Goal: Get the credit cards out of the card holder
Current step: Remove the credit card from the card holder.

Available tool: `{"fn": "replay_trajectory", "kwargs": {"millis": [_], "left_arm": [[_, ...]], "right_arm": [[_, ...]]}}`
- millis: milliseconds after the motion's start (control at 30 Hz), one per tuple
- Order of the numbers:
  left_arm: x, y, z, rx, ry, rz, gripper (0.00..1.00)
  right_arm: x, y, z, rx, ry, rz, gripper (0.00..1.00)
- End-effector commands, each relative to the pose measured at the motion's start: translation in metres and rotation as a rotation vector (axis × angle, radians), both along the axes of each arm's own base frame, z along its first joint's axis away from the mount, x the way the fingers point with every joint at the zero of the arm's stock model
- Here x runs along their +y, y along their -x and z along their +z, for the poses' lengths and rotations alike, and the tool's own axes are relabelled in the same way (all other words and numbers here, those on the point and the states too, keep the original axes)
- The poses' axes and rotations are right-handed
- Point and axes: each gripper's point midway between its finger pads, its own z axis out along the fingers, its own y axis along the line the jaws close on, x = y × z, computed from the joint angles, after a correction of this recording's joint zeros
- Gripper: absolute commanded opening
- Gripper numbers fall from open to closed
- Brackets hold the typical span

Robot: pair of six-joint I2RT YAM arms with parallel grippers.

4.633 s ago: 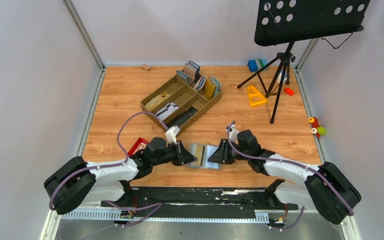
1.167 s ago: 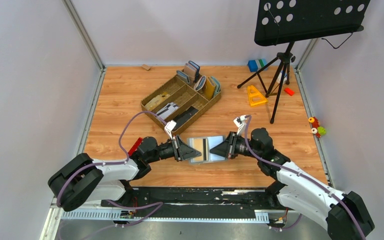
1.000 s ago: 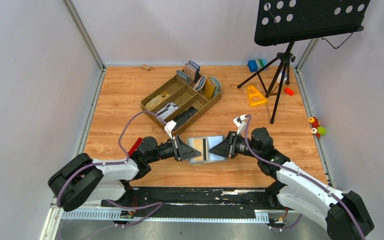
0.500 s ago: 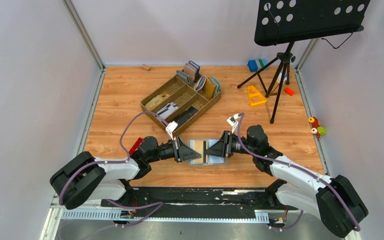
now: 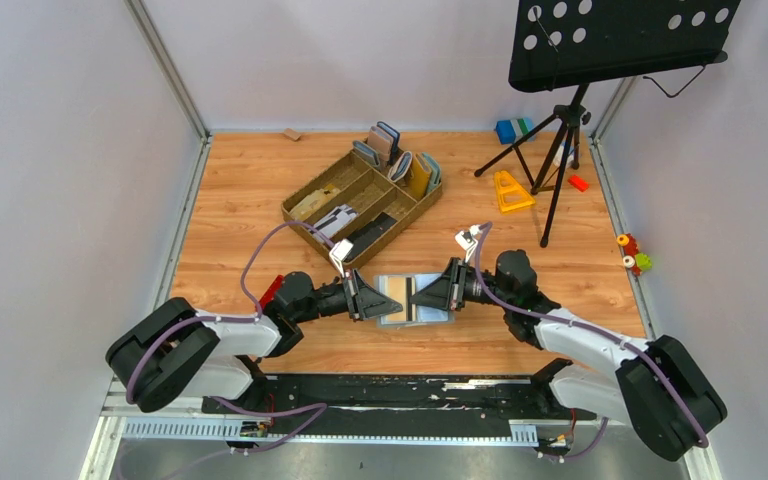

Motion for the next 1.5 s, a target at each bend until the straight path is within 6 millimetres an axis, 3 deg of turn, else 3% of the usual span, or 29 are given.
{"fn": "replay_trajectory", "kwargs": {"millis": [0, 133, 233, 433, 600, 733, 867, 967, 1000, 1133, 1267, 1400, 1467], "left_arm": [[-0.005, 0.013, 0.05, -0.132, 0.146, -0.068, 0.04], [0.0, 0.009, 0.043, -0.136, 0.104, -0.026, 0.31], [0.002, 0.007, 0.042, -0.139, 0.09, -0.008, 0.33], [0.019, -0.006, 0.035, -0.104, 0.098, 0.076, 0.3], [0.019, -0.005, 0.032, -0.104, 0.082, 0.069, 0.28], [0.018, -0.006, 0.033, -0.106, 0.081, 0.067, 0.2], [0.017, -0.006, 0.034, -0.107, 0.08, 0.062, 0.04], [0.017, -0.005, 0.038, -0.11, 0.096, 0.055, 0.0], [0.017, -0.004, 0.041, -0.115, 0.108, 0.049, 0.0], [0.016, 0.003, 0.057, -0.142, 0.166, 0.009, 0.0], [0.014, 0.005, 0.062, -0.151, 0.176, -0.011, 0.0], [0.014, 0.002, 0.056, -0.149, 0.146, 0.002, 0.0], [0.015, -0.007, 0.051, -0.147, 0.096, 0.027, 0.0]], "right_arm": [[0.004, 0.005, 0.011, -0.045, -0.027, 0.021, 0.0], [-0.003, 0.003, 0.001, -0.048, 0.03, -0.014, 0.0], [-0.006, 0.004, -0.003, -0.051, 0.051, -0.016, 0.0], [-0.014, 0.004, -0.011, -0.045, 0.071, -0.037, 0.0], [-0.015, 0.005, -0.006, -0.064, 0.06, -0.028, 0.0], [-0.015, 0.006, -0.001, -0.079, 0.051, -0.021, 0.0], [-0.014, 0.006, 0.003, -0.088, 0.039, -0.014, 0.01], [-0.011, 0.008, 0.008, -0.088, 0.012, 0.001, 0.31], [-0.011, 0.008, 0.007, -0.085, 0.008, 0.001, 0.36], [-0.009, 0.005, 0.007, -0.075, -0.008, 0.0, 0.39], [-0.003, 0.006, 0.019, -0.075, -0.075, 0.03, 0.34], [0.0, 0.004, 0.026, -0.074, -0.09, 0.039, 0.05], [-0.001, 0.001, 0.023, -0.064, -0.068, 0.024, 0.0]]}}
